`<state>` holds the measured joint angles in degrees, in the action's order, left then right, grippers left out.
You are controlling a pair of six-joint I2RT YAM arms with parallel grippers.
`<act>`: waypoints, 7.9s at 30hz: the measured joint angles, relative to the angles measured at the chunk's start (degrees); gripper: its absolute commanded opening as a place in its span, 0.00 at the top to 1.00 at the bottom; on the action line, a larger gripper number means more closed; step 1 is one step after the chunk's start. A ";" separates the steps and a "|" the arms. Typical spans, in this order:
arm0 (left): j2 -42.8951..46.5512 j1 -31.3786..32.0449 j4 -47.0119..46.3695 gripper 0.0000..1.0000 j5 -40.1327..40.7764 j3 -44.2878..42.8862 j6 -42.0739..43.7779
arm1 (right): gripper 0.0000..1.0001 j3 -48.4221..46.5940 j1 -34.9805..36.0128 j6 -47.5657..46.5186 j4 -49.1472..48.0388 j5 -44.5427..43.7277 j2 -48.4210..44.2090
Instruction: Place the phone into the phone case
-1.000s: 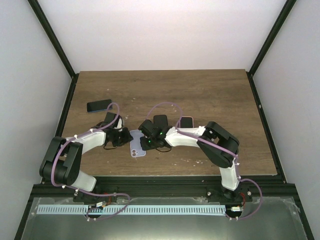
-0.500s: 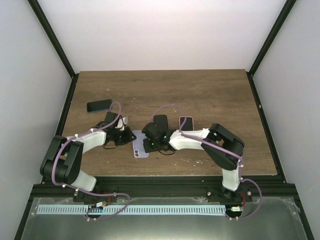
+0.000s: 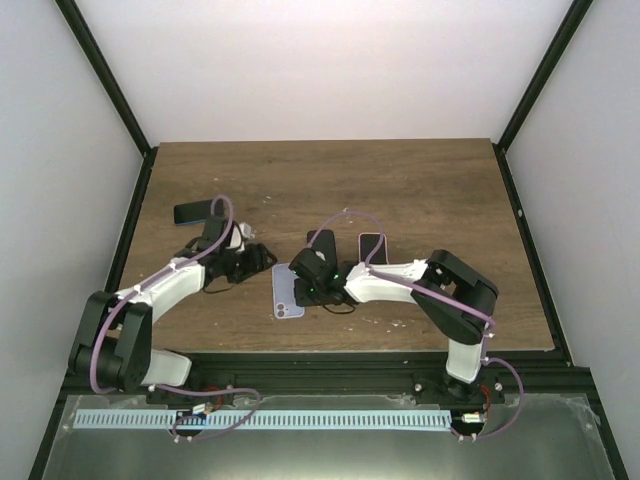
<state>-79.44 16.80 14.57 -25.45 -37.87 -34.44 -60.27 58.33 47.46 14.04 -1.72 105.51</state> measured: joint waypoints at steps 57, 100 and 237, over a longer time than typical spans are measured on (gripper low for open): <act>-57.99 -33.57 20.94 0.12 7.96 -75.60 8.39 | 0.00 11.41 -2.34 -12.07 -4.74 1.90 -24.11; -34.32 -16.22 26.53 0.00 24.37 -40.65 22.16 | 0.00 23.67 -2.64 -7.37 1.18 0.20 -60.19; 14.10 -6.16 10.12 0.00 -10.19 4.20 5.60 | 0.99 -7.30 -7.58 1.07 -18.82 24.70 2.32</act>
<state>-65.34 10.63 24.69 -35.64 -33.67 -28.84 -67.57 50.74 48.53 -4.78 22.98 107.83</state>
